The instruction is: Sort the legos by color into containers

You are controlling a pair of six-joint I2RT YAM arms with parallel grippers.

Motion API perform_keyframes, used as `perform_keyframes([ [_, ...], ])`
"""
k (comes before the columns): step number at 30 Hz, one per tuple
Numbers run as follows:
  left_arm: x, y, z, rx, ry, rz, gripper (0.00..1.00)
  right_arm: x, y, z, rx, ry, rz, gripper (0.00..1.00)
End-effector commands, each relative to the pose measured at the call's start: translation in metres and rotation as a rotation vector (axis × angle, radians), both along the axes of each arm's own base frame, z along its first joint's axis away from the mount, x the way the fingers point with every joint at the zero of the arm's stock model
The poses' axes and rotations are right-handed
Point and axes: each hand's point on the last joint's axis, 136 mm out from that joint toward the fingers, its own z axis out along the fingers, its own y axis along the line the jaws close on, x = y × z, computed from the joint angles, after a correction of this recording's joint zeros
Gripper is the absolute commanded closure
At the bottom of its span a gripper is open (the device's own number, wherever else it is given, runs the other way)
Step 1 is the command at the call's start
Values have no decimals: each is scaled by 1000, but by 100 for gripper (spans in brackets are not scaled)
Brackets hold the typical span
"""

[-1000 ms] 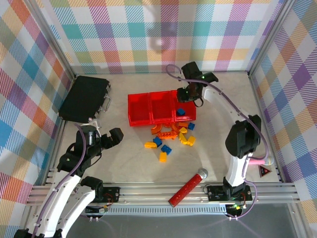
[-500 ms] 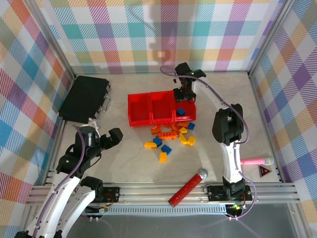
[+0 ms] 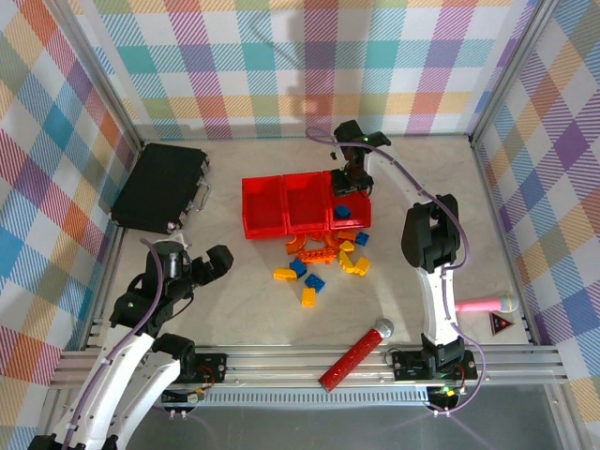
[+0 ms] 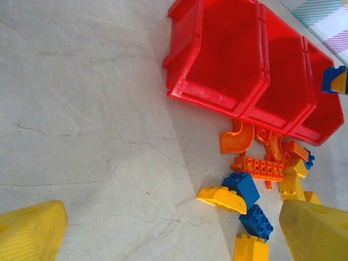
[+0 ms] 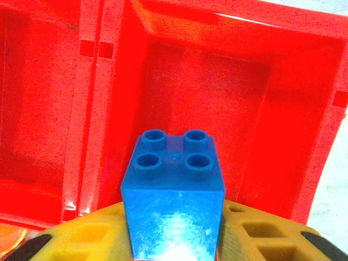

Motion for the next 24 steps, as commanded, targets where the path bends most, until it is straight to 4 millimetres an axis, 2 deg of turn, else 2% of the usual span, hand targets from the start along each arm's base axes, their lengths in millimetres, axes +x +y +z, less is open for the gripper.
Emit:
perform_keyframes([
  [1, -5, -4, -7, -14, 31, -14, 0, -6, 2, -4, 18, 43, 15, 56],
  [8, -6, -9, -18, -35, 78, -23, 0, -11, 5, 9, 44, 47, 21, 52],
  [13, -7, -23, -27, -60, 131, -50, 0, -20, 5, 35, 80, 27, 11, 51],
  [18, -13, -31, -36, -22, 227, 5, 0, -44, 5, 63, 145, -7, -2, 49],
  [21, -18, -37, -47, 26, 330, 41, 0, -65, 2, 64, 167, 7, -11, 47],
  [24, -15, -50, -49, 53, 354, 45, 0, -88, -4, 60, 175, 18, -19, 45],
])
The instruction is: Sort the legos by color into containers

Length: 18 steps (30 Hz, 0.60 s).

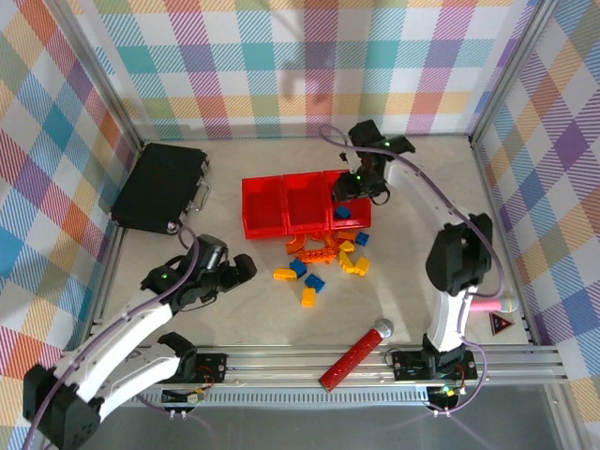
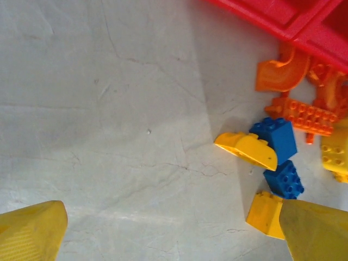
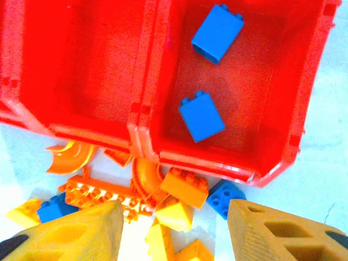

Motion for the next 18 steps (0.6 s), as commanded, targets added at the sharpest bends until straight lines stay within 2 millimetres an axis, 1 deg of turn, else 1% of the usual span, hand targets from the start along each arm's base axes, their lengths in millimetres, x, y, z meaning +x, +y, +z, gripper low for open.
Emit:
perform_keyframes([
  [1, 3, -4, 2, 28, 22, 75, 0, -26, 1, -3, 40, 27, -11, 44],
  [5, 11, -22, -5, 43, 23, 50, 0, -56, -16, -13, 27, 49, -50, 41],
  [9, 17, -37, -9, 117, 35, -40, 0, -83, -36, -23, 6, 69, -122, 39],
  [12, 21, -45, -11, 192, 43, -112, 0, -99, -44, -28, 14, 80, -171, 37],
  [14, 23, -49, -13, 227, 53, -141, 0, -108, -50, -36, 10, 95, -206, 37],
  [18, 24, -59, -18, 237, 71, -169, 0, -121, -62, -57, -24, 157, -296, 37],
])
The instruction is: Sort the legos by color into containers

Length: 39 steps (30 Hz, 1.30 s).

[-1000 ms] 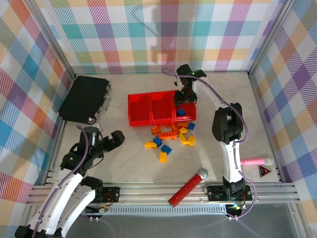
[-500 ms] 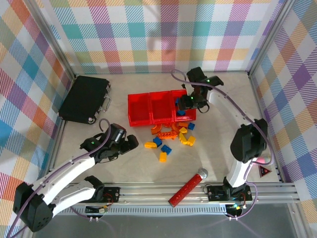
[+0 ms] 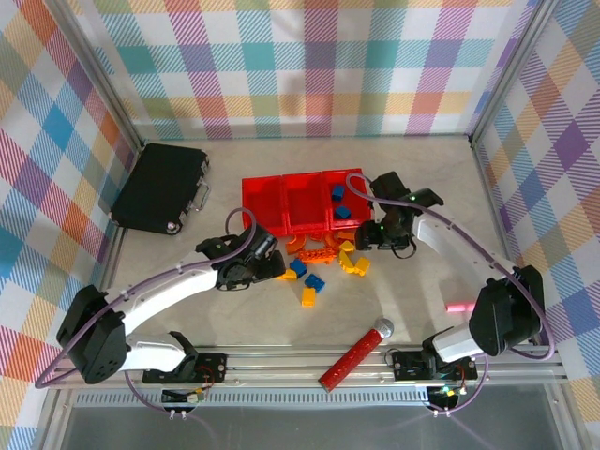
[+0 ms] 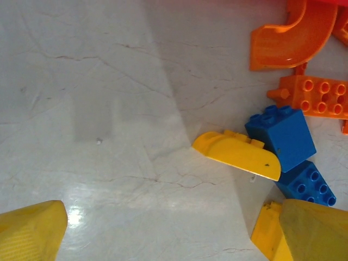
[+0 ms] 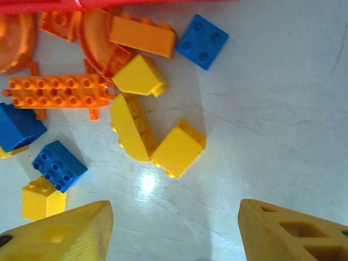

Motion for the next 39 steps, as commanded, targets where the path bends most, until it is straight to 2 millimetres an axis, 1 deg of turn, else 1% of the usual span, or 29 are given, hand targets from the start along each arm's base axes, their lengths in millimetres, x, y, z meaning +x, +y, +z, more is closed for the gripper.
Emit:
perform_keyframes([
  [1, -1, -3, -1, 37, -2, -41, 0, -3, -8, -15, -16, 35, -121, 38],
  [3, -1, -6, -3, 29, -1, -47, 0, -5, -13, -25, -39, 55, -189, 38],
  [4, -1, -7, -3, 27, -2, -50, 0, -3, -16, -27, -46, 48, -229, 38],
  [7, -2, -9, 0, 24, -15, -71, 0, -2, -17, -33, -7, 25, -335, 38],
  [11, -2, -5, 7, 29, -50, -93, 0, -2, -19, -41, 13, 24, -435, 37],
  [16, -2, 3, 12, 54, -79, -111, 0, -2, -18, -49, 13, 33, -496, 29],
  [19, -3, 4, 11, 60, -83, -118, 0, -2, -13, -51, 16, 33, -503, 27],
  [23, -3, 4, 10, 57, -89, -124, 0, 0, -8, -55, 9, 40, -493, 27],
  [28, -2, 7, 14, 51, -119, -122, 0, 2, 4, -66, -7, 77, -442, 25],
  [30, -3, 10, 16, 55, -129, -118, 0, 2, 6, -70, -26, 86, -433, 25],
  [35, -6, 31, 17, 121, -146, -67, 0, 1, 11, -79, -34, 99, -436, 26],
  [39, -8, 34, 17, 115, -153, -63, 0, -1, 10, -86, -82, 101, -424, 27],
])
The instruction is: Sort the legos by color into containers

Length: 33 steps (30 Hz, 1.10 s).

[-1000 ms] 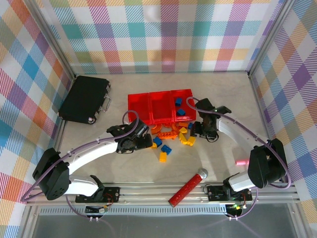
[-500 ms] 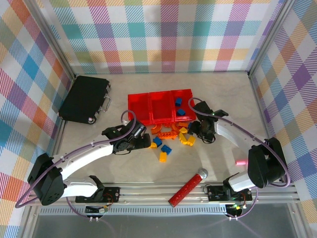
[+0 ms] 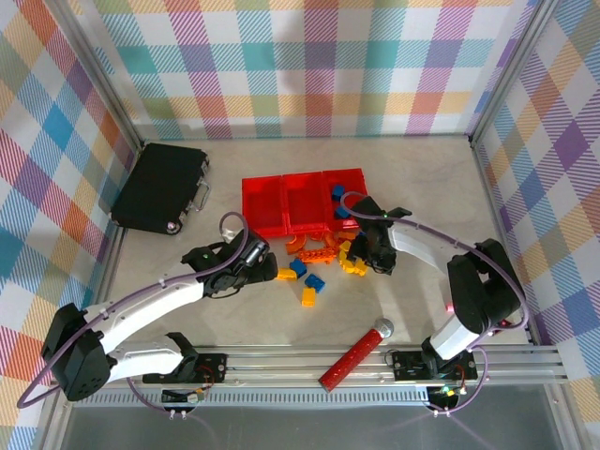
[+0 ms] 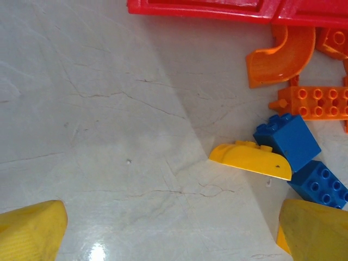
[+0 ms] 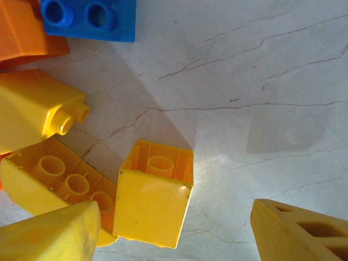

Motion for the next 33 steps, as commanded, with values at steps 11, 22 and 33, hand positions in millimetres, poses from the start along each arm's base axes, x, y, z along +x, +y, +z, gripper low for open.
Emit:
perform_keyframes([
  [11, -6, 10, -5, 43, 2, 5, 0, 6, 4, -13, -44, 11, 21, 34],
  [22, -8, 10, -3, 39, 1, -6, 0, 4, 2, -22, -57, 18, 33, 53],
  [33, -8, 11, -1, 43, -4, -10, 0, 5, -4, -1, -77, -18, 52, 70],
])
